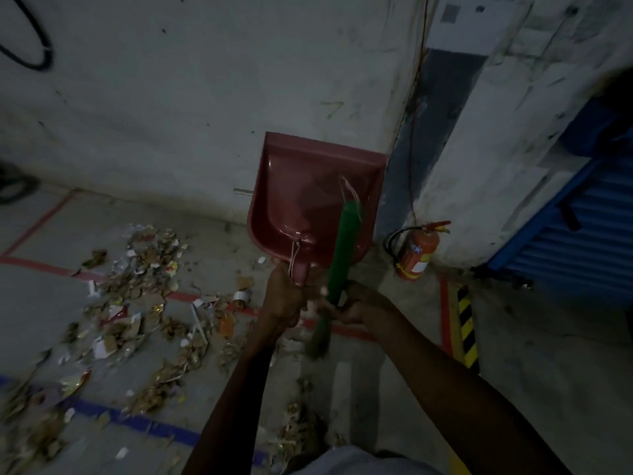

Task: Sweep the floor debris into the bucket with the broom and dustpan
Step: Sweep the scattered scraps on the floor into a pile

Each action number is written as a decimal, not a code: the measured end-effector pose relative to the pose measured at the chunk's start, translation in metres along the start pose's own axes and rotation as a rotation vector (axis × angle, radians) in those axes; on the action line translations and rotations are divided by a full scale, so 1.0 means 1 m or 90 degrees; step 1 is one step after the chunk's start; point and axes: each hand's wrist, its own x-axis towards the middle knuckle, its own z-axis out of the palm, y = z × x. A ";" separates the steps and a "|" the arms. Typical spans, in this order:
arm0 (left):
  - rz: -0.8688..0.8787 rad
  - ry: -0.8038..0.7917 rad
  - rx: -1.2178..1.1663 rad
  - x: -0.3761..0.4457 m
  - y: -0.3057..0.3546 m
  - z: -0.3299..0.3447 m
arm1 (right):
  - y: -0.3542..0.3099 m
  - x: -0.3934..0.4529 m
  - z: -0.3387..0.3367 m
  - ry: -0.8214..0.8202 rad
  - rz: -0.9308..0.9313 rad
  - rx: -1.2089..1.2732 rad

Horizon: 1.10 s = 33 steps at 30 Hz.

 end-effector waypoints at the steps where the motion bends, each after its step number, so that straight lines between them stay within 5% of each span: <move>1: -0.009 0.014 0.015 -0.004 -0.003 -0.009 | -0.003 0.001 -0.003 -0.013 0.006 0.003; 4: -0.023 0.073 0.001 -0.020 -0.019 -0.027 | 0.000 -0.014 -0.017 -0.025 0.009 0.017; 10: -0.078 0.259 0.031 -0.075 -0.056 -0.040 | 0.032 -0.032 -0.061 0.014 -0.197 -0.348; 14: -0.086 0.337 0.048 -0.121 -0.084 -0.034 | 0.036 0.027 -0.091 0.153 -0.263 -0.436; 17: -0.123 0.338 0.078 -0.153 -0.102 -0.030 | 0.046 0.041 -0.117 0.168 -0.347 -0.441; 23: -0.184 0.363 0.088 -0.204 -0.118 -0.041 | 0.074 0.049 -0.128 0.276 -0.331 -0.560; 29: -0.184 0.357 0.107 -0.238 -0.134 -0.070 | 0.129 0.050 -0.140 0.220 -0.280 -0.535; 33: -0.180 0.324 0.116 -0.256 -0.151 -0.094 | 0.180 0.056 -0.149 0.284 -0.278 -0.540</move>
